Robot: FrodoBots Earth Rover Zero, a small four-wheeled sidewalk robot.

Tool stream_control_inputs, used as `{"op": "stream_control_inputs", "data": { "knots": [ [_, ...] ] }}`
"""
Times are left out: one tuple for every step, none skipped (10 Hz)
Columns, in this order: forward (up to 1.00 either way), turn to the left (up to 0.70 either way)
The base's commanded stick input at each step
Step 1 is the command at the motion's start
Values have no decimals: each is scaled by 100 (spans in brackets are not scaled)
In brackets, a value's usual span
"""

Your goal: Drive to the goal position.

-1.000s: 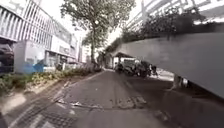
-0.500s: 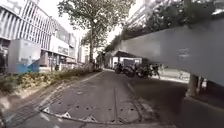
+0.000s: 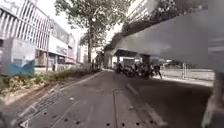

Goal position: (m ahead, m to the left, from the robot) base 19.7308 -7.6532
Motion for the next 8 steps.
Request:
{"op": "stream_control_inputs", "data": {
  "knots": [
    [70, 0],
    [70, 0],
    [70, 0],
    [70, 0],
    [70, 0],
    [70, 0],
    [70, 0],
    [70, 0]
  ]
}}
